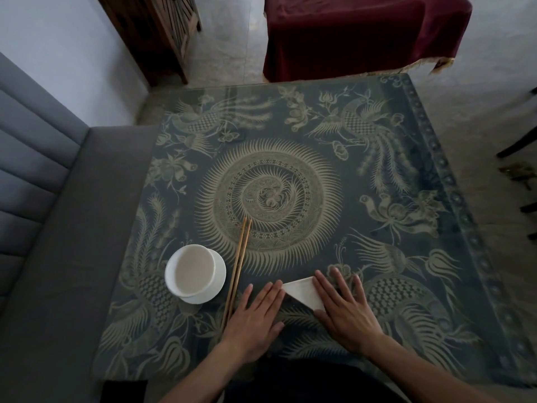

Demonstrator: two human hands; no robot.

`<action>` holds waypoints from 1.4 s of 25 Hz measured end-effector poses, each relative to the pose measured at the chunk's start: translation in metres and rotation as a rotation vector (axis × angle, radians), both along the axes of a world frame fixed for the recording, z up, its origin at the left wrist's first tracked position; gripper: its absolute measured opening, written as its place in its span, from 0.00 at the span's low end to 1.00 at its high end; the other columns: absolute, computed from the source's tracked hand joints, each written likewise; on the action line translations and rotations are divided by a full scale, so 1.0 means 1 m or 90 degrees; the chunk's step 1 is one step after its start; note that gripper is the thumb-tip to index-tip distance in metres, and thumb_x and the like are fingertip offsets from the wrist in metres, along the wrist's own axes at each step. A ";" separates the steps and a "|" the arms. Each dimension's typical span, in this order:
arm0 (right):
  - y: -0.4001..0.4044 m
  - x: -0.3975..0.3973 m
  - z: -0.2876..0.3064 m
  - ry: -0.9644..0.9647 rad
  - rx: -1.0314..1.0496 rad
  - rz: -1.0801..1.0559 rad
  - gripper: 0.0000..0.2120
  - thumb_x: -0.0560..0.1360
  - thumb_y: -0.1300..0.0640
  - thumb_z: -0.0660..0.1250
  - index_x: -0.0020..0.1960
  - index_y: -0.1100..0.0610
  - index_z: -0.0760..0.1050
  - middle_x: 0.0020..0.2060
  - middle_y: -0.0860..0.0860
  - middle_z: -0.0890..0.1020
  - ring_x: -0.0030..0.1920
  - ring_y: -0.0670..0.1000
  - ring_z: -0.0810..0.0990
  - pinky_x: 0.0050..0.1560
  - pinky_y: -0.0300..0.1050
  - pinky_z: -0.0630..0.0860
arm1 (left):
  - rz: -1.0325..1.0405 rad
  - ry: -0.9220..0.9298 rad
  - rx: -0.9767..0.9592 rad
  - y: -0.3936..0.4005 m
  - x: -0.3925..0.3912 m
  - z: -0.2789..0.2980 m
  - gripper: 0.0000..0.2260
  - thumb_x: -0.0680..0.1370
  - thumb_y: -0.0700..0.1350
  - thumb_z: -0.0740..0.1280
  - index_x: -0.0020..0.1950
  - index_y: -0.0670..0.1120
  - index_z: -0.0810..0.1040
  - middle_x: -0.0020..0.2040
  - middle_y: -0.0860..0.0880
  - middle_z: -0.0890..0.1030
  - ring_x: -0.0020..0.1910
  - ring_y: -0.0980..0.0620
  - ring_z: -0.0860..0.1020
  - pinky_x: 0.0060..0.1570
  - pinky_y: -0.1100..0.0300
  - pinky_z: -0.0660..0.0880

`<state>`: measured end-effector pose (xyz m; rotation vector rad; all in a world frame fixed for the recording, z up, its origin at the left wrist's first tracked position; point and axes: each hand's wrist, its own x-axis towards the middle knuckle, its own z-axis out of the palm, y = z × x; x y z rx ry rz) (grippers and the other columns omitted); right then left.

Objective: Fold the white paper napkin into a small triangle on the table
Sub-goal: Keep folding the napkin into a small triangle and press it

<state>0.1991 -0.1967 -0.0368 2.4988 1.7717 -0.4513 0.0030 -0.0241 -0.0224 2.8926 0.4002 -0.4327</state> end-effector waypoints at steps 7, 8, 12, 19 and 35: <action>0.001 -0.007 0.004 0.044 0.080 -0.085 0.31 0.80 0.39 0.49 0.76 0.56 0.62 0.76 0.51 0.64 0.76 0.57 0.59 0.71 0.62 0.52 | 0.170 -0.101 -0.075 0.001 0.038 0.005 0.27 0.80 0.60 0.55 0.77 0.50 0.60 0.67 0.52 0.72 0.65 0.51 0.69 0.67 0.51 0.61; 0.001 -0.007 0.005 0.049 0.097 -0.104 0.30 0.79 0.39 0.51 0.74 0.56 0.66 0.73 0.52 0.69 0.74 0.57 0.64 0.70 0.61 0.56 | 0.208 -0.097 -0.089 0.002 0.048 0.006 0.26 0.80 0.59 0.58 0.75 0.51 0.62 0.64 0.52 0.72 0.63 0.50 0.70 0.64 0.52 0.63; 0.004 -0.011 0.005 0.042 0.122 -0.128 0.27 0.76 0.40 0.56 0.69 0.54 0.73 0.64 0.52 0.76 0.65 0.57 0.73 0.66 0.60 0.67 | 0.302 -0.037 -0.096 0.005 0.075 0.007 0.22 0.76 0.58 0.66 0.68 0.54 0.68 0.60 0.51 0.74 0.61 0.48 0.70 0.58 0.51 0.64; 0.001 -0.009 0.000 0.032 0.171 -0.103 0.21 0.75 0.41 0.60 0.62 0.51 0.77 0.63 0.50 0.77 0.64 0.55 0.73 0.66 0.56 0.64 | 0.363 0.000 -0.148 0.004 0.084 0.009 0.09 0.73 0.54 0.66 0.51 0.53 0.73 0.54 0.51 0.71 0.57 0.49 0.68 0.53 0.52 0.66; 0.020 -0.013 0.013 0.240 0.183 -0.260 0.20 0.73 0.45 0.70 0.61 0.46 0.67 0.50 0.44 0.75 0.45 0.49 0.78 0.36 0.45 0.73 | 0.399 -0.107 -0.398 0.014 0.081 0.024 0.02 0.73 0.46 0.71 0.42 0.52 0.79 0.42 0.54 0.79 0.42 0.55 0.77 0.41 0.58 0.75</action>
